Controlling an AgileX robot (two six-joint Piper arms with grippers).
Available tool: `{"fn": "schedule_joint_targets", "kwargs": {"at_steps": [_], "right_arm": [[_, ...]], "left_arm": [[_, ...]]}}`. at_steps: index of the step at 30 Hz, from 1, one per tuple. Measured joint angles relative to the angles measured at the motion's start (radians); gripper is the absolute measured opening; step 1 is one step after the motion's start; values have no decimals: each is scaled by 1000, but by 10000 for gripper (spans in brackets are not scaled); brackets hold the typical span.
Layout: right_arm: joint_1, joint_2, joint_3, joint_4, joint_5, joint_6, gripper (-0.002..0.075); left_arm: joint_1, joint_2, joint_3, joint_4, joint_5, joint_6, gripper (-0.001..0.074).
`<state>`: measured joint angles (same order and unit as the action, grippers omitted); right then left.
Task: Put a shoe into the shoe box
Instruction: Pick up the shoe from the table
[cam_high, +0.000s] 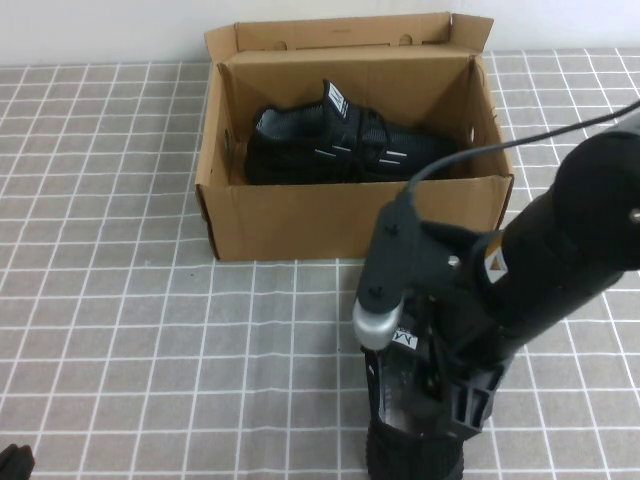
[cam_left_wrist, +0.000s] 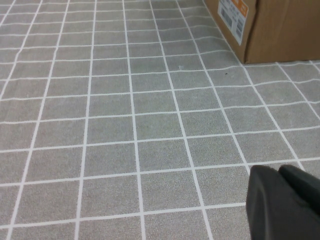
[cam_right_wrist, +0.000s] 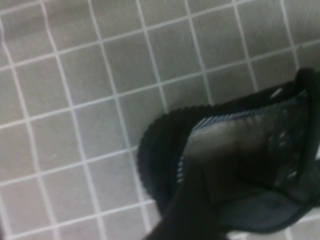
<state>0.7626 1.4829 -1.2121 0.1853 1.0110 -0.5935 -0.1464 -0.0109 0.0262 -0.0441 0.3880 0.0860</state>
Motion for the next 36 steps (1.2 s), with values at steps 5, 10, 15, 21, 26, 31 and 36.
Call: {"fn": "schedule_joint_targets", "kwargs": {"at_steps": [5,10,15,21,26,31,36], "right_arm": [[0,41,0,-37,-84,-59,540],[0,95,0,-96,-173,-63,549],[0,136,0,-121,-188,-63,550],[0,166,0,-185,-192,-63,550],[0,190,0,-214,-198,-60,549],[0,205,0,-218,-235,-60,472],[-10,208,0,-224,-267,-60,368]], "left_arm": [[0,0,0,2,0,0,-1],[0,0,0,2,0,0,-1],[0,0,0,2,0,0,-1],[0,0,0,2,0,0,-1],[0,0,0,2,0,0,-1],[0,0,0,2,0,0,-1],[0,0,0,2,0,0,-1]]}}
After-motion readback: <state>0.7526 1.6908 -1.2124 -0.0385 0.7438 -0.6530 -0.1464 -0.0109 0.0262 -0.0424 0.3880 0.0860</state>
